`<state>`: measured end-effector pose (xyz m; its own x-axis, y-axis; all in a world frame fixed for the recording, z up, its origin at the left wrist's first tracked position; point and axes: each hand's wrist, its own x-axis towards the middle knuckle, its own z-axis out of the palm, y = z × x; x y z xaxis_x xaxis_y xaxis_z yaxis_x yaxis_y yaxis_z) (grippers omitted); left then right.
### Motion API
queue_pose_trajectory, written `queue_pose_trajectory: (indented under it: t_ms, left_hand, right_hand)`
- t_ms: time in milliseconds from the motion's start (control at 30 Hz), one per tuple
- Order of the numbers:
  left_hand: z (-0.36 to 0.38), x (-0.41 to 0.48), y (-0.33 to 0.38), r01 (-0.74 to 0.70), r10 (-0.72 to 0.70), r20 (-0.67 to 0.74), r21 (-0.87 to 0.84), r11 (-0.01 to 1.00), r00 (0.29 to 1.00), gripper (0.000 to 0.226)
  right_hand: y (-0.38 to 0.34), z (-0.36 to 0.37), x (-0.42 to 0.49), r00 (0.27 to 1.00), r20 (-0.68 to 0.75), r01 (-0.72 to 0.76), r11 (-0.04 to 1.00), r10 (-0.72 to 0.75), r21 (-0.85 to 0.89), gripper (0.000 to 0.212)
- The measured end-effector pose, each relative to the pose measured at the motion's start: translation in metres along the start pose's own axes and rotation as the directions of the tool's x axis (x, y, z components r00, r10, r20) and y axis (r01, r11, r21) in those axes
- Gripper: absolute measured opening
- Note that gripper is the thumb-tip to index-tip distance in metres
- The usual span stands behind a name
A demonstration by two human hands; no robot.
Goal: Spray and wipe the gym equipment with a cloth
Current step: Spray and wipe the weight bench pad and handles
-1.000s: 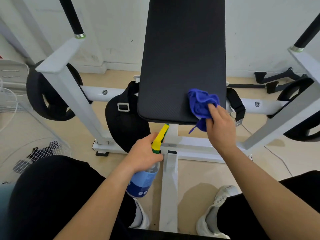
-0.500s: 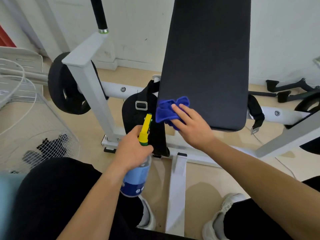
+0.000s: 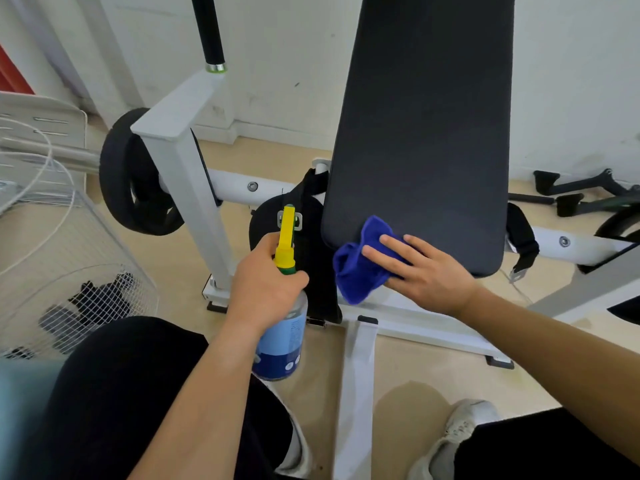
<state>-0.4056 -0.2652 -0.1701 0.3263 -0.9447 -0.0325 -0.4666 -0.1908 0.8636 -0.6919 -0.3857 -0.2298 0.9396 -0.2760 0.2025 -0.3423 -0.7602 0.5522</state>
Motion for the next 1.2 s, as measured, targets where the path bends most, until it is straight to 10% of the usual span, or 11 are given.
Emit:
queue_pose_trajectory:
  t_ms: [500, 900, 1200]
  left_hand:
    - [-0.005, -0.003, 0.001, 0.015, -0.015, -0.022, -0.026, 1.0, 1.0, 0.036]
    - [-0.031, 0.051, 0.03, -0.004, 0.002, 0.114, 0.025, 1.0, 0.993, 0.036]
    - [-0.057, 0.095, 0.023, -0.144, 0.115, 0.243, 0.103, 0.984, 0.963, 0.04]
  right_hand:
    - [-0.016, 0.001, 0.08, 0.983, 0.139, 0.139, 0.983, -0.123, -0.118, 0.039]
    - [-0.02, -0.002, 0.135, 0.995, 0.026, -0.096, 0.985, 0.093, 0.146, 0.026]
    - [0.074, -0.023, 0.221, 0.847, 0.27, -0.474, 0.88, 0.458, -0.004, 0.04]
